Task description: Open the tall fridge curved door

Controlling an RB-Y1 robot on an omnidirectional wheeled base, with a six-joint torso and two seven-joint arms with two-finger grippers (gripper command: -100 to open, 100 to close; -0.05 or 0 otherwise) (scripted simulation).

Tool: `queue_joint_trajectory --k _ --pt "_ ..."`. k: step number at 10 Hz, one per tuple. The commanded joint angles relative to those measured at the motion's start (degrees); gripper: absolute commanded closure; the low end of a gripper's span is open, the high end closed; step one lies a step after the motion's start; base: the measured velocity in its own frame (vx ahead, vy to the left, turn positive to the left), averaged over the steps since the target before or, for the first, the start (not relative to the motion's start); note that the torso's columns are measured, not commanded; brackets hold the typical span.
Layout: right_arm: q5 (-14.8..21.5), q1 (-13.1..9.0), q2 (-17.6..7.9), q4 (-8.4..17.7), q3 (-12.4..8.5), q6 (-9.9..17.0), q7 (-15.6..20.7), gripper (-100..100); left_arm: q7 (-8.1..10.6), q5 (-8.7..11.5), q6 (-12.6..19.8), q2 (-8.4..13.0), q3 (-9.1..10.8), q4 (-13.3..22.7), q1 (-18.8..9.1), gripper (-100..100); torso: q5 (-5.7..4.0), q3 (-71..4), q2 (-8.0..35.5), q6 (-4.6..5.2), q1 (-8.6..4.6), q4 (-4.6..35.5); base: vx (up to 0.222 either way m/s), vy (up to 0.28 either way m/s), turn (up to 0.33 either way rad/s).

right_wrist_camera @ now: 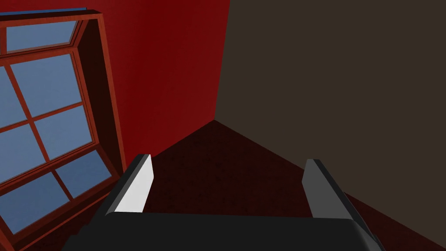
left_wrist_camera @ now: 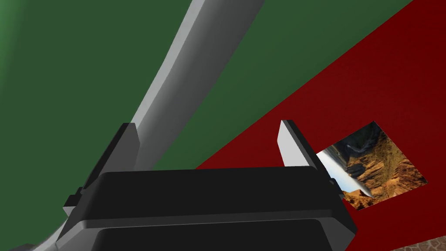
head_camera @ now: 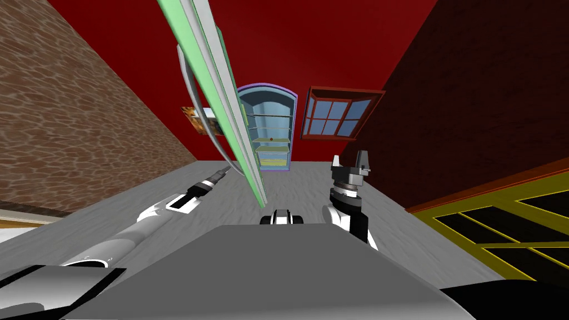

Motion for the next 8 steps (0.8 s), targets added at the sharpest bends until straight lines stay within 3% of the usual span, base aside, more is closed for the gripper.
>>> queue_joint_trajectory --k 1,2,3,8 --pt "0.00 0.00 0.00 0.00 0.00 0.00 0.00 0 3.18 0.99 0.87 3.92 -0.19 -0.77 -0.52 -100 0.05 0.05 0.09 -0.01 0.18 0.03 0.015 -0.096 0.003" --pt "0.00 0.00 0.00 0.00 0.00 0.00 0.00 0 2.55 0.93 0.74 3.46 0.13 -1.17 0.10 -100 0.12 0.12 0.19 -0.03 0.40 0.06 0.007 -0.042 0.003" --pt "0.00 0.00 -0.01 0.00 -0.01 0.00 0.00 0 2.87 0.99 0.88 3.66 0.15 -1.30 0.11 0 0.22 0.18 0.26 -0.04 0.66 0.07 0.003 -0.012 -0.002" --pt "0.00 0.00 -0.01 0.00 -0.01 0.00 0.00 0 2.83 1.00 0.88 3.67 0.18 -1.27 0.10 0 0.12 0.12 0.19 -0.02 0.39 0.05 0.000 0.000 0.000"
